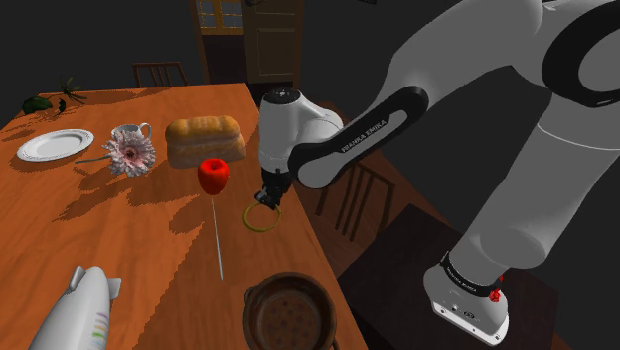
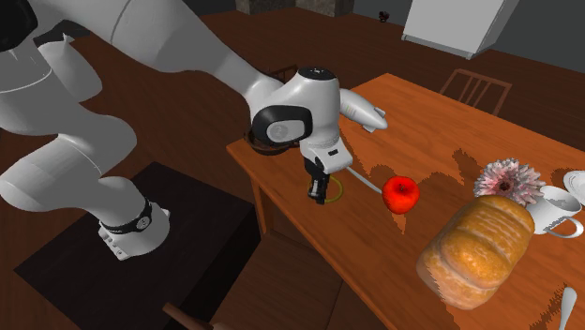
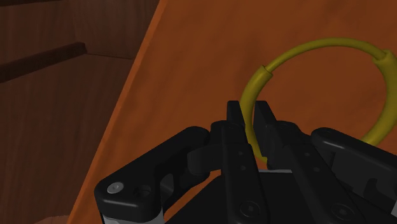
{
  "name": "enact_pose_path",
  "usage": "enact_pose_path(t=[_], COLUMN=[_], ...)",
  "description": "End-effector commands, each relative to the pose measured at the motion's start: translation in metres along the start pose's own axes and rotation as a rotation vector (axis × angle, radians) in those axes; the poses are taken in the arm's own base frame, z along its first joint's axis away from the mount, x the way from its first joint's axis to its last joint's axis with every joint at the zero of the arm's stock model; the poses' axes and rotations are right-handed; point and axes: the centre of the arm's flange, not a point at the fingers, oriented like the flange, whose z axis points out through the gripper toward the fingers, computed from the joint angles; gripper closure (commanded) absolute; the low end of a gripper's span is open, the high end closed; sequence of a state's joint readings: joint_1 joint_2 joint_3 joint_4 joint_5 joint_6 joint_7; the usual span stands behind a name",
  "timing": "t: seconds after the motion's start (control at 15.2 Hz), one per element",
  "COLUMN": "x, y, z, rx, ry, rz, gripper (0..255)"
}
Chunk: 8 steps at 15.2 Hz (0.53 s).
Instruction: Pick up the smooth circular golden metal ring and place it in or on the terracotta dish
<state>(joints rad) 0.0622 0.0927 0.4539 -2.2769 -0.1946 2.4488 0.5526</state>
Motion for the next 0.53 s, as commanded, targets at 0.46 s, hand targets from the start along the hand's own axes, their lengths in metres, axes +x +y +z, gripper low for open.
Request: enact_pose_path(t=[0.46], x=[0.006], y=[0.002], z=[-0.047], rx=[0.0], ry=[0.0], rz=[0.0], gripper=[255])
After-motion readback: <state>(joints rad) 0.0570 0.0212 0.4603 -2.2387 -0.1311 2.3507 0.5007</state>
